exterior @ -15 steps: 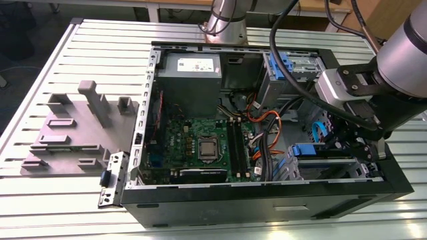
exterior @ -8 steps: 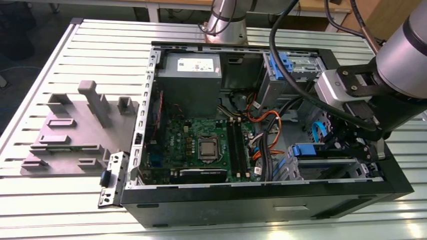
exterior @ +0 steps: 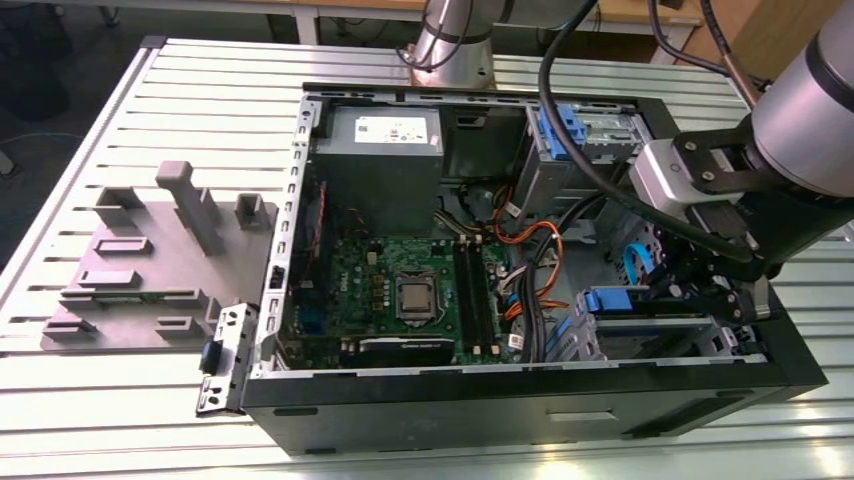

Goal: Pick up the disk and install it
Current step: 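Insert the first disk wire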

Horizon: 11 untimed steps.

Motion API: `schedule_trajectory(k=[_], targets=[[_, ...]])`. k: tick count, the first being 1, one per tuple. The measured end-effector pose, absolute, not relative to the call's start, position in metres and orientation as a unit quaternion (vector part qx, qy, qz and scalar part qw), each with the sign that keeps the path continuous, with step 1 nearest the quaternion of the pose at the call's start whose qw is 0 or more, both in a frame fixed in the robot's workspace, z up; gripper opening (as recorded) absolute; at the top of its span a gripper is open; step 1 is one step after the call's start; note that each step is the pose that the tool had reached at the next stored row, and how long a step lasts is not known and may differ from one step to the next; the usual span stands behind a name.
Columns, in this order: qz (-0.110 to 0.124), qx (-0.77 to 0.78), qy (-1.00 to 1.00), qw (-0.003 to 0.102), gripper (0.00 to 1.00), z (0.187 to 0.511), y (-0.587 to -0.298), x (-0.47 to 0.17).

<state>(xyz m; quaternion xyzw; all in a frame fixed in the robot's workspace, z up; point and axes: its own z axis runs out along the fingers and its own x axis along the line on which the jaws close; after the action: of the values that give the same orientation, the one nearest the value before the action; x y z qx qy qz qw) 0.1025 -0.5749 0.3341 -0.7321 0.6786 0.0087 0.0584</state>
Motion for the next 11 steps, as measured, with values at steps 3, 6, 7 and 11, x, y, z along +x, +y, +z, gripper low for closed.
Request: schedule_trajectory(k=[3,6,7,11], targets=[[0.009,-0.732,0.679,0.058,0.16,0.3347,-0.5749,0.1025],[0.009,-0.732,0.679,0.058,0.16,0.3354,-0.5749,0.1025],[0.009,-0.732,0.679,0.058,0.16,0.3355,-0.5749,0.1025],[0.008,-0.732,0.679,0.058,0.16,0.335,-0.5749,0.1023]])
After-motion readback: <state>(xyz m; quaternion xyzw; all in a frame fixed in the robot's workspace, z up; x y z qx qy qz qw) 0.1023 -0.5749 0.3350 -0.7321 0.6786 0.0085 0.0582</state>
